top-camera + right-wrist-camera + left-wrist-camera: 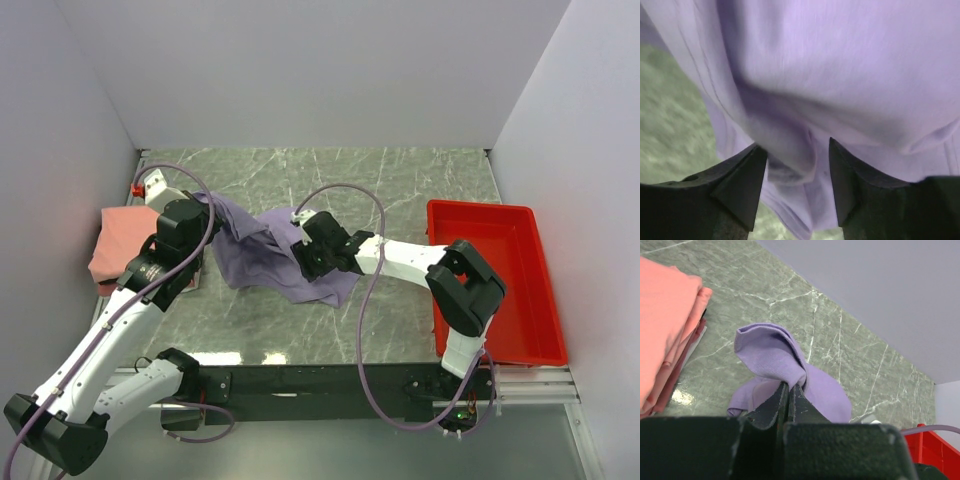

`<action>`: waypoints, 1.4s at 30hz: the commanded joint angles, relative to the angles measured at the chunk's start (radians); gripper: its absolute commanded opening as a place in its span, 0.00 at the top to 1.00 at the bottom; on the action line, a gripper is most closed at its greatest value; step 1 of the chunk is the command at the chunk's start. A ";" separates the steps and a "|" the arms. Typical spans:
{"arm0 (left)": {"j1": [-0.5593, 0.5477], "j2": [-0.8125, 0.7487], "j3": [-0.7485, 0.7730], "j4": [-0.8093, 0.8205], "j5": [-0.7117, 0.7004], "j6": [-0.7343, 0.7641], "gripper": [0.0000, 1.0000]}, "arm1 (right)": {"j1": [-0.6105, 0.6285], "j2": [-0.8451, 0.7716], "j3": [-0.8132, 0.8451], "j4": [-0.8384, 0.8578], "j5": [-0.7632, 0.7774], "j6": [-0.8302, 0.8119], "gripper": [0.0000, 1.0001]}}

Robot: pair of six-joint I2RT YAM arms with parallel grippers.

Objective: Fold and stack the t-shirts
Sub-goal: Flatten the tshirt out

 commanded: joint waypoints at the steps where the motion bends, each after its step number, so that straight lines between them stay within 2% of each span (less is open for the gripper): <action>1: 0.005 -0.003 0.034 0.009 -0.012 0.018 0.99 | 0.005 -0.006 0.051 0.120 0.037 0.053 0.44; 2: 0.005 -0.005 0.032 0.009 -0.011 0.018 0.99 | 0.005 -0.005 0.057 0.123 0.039 0.066 0.46; 4: 0.005 -0.011 0.029 0.010 -0.014 0.018 0.99 | 0.005 -0.004 0.071 0.119 0.046 0.070 0.63; 5: 0.004 -0.013 0.031 0.009 -0.017 0.020 0.99 | 0.006 -0.006 0.073 0.119 0.062 0.072 0.74; 6: 0.004 -0.016 0.034 0.007 -0.020 0.021 0.99 | 0.005 -0.015 0.074 0.103 0.072 0.070 0.90; 8: 0.005 -0.017 0.037 -0.005 -0.041 0.018 0.99 | 0.003 -0.034 0.070 0.088 0.132 0.067 1.00; 13: 0.005 -0.030 0.081 -0.029 -0.081 0.017 0.99 | -0.021 -0.170 0.070 -0.018 0.348 0.064 1.00; 18: 0.005 -0.071 0.182 0.007 -0.037 0.053 0.99 | -0.032 -0.392 0.155 -0.139 0.523 0.012 1.00; 22: 0.004 -0.108 0.282 0.038 -0.006 0.095 0.99 | -0.031 -0.549 0.250 -0.208 0.579 -0.043 1.00; 25: 0.005 -0.135 0.379 0.064 0.021 0.145 0.99 | -0.031 -0.667 0.348 -0.237 0.599 -0.085 1.00; 31: 0.004 -0.157 0.630 0.047 0.098 0.233 0.99 | -0.031 -0.831 0.586 -0.299 0.444 -0.134 1.00; 34: 0.005 -0.172 0.720 0.044 0.084 0.259 0.99 | -0.031 -0.876 0.677 -0.352 0.398 -0.134 1.00; 38: 0.004 -0.177 0.813 0.020 0.032 0.273 0.99 | -0.029 -0.949 0.708 -0.378 0.410 -0.131 1.00; 42: 0.004 -0.151 0.839 -0.006 -0.067 0.282 0.99 | -0.029 -1.030 0.584 -0.323 0.441 -0.112 1.00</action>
